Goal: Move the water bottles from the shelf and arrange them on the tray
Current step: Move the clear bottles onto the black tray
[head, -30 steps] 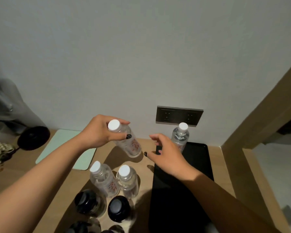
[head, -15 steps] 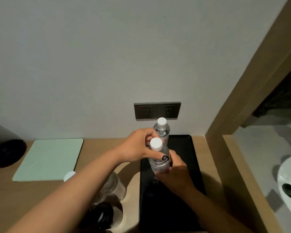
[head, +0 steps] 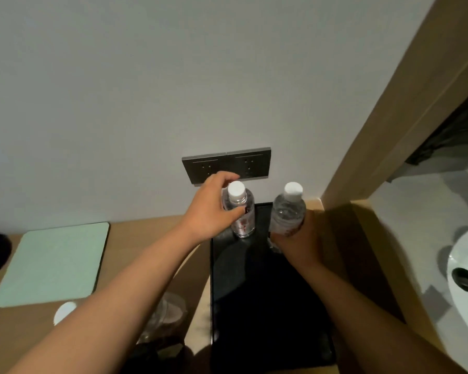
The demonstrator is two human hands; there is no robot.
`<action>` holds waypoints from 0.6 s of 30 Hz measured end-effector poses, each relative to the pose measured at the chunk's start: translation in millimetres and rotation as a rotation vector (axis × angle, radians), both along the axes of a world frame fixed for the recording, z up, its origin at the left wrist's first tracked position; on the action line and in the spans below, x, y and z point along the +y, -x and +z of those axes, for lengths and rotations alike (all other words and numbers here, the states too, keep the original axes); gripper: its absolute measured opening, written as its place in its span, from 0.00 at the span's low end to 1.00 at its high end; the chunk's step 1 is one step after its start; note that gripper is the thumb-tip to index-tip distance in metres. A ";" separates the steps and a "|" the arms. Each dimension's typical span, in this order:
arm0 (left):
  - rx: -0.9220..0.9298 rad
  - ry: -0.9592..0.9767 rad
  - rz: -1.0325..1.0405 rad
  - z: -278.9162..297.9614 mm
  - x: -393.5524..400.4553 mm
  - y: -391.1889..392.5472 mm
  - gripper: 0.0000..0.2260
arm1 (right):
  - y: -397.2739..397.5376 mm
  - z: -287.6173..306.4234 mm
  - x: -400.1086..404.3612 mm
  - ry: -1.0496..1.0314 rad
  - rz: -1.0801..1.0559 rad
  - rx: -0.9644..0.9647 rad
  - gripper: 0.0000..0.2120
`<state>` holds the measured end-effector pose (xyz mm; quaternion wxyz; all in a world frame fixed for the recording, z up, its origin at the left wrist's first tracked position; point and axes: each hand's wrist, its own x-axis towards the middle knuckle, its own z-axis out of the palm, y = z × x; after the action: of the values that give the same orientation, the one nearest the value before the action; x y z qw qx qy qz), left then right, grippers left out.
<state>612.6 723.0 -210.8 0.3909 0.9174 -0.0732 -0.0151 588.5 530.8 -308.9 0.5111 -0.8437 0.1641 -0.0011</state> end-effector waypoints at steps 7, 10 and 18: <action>-0.030 -0.063 -0.018 -20.4 -9.2 -6.2 0.22 | -33.6 -25.3 11.0 0.117 0.036 0.042 0.31; -0.044 -0.101 -0.019 -24.0 -10.1 -6.6 0.21 | -30.8 -18.1 14.0 0.132 -0.010 0.033 0.35; -0.066 -0.160 0.030 -26.2 -12.5 -4.1 0.21 | -32.1 -11.7 12.6 0.094 -0.027 0.021 0.36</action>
<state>616.8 710.5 -237.0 0.3137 0.9467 -0.0708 0.0150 620.6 543.3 -320.7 0.4689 -0.8645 0.1808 -0.0067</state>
